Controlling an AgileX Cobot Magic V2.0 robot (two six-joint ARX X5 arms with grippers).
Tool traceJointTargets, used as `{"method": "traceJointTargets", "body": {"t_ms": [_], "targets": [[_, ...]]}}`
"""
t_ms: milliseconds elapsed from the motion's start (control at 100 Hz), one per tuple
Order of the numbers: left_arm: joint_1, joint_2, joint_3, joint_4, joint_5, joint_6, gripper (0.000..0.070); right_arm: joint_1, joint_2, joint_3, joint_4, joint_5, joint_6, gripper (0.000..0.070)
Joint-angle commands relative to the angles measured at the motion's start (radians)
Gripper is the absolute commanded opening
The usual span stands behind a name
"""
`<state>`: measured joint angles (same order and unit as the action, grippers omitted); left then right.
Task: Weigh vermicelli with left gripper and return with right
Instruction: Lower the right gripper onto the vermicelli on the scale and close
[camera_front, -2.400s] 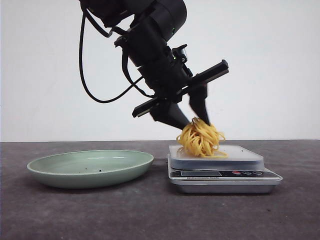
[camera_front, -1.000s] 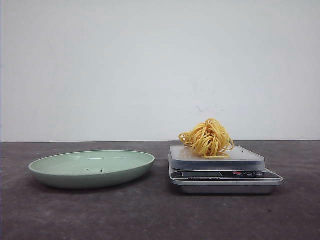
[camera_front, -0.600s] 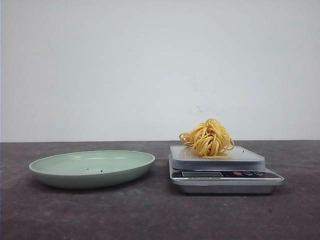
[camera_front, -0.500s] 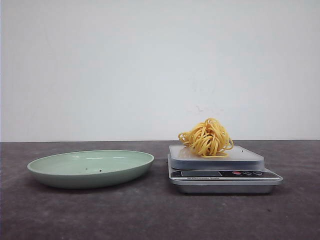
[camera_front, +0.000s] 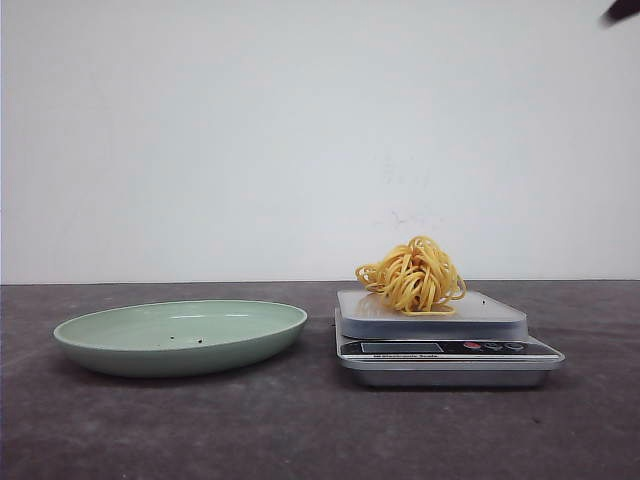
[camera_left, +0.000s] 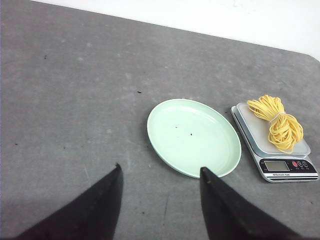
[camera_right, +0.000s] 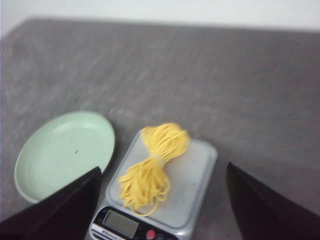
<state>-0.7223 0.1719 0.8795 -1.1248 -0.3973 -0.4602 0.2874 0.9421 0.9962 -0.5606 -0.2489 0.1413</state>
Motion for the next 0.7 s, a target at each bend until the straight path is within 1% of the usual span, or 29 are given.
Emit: {"method": "traceJointTargets", "body": {"t_ms": [0, 40, 130, 310, 370, 450, 550, 690], "targets": [[-0.005, 0.005, 0.011, 0.010, -0.006, 0.007, 0.0271, 0.041, 0.086, 0.046, 0.014, 0.023, 0.034, 0.0504], [-0.005, 0.005, 0.011, 0.010, -0.006, 0.007, 0.0271, 0.065, 0.137, 0.066, 0.018, 0.041, 0.043, 0.0504], [-0.005, 0.005, 0.011, 0.010, -0.006, 0.006, 0.0271, 0.103, 0.248, 0.108, 0.034, 0.048, 0.056, 0.0504], [-0.005, 0.005, 0.011, 0.010, -0.007, 0.002, 0.0271, 0.135, 0.434, 0.177, 0.063, 0.048, 0.095, 0.0503], [-0.005, 0.005, 0.011, 0.010, -0.006, 0.002, 0.0271, 0.143, 0.491, 0.195, 0.067, 0.065, 0.108, 0.0503], [-0.005, 0.005, 0.011, 0.010, -0.006, -0.002, 0.0271, 0.144, 0.550, 0.201, 0.084, 0.089, 0.116, 0.0503], [-0.005, 0.005, 0.011, 0.010, -0.007, -0.002, 0.0271, 0.148, 0.624, 0.201, 0.114, 0.088, 0.137, 0.0503], [-0.005, 0.005, 0.011, 0.010, -0.007, -0.002, 0.0271, 0.156, 0.703, 0.201, 0.124, 0.089, 0.140, 0.0503]]}}
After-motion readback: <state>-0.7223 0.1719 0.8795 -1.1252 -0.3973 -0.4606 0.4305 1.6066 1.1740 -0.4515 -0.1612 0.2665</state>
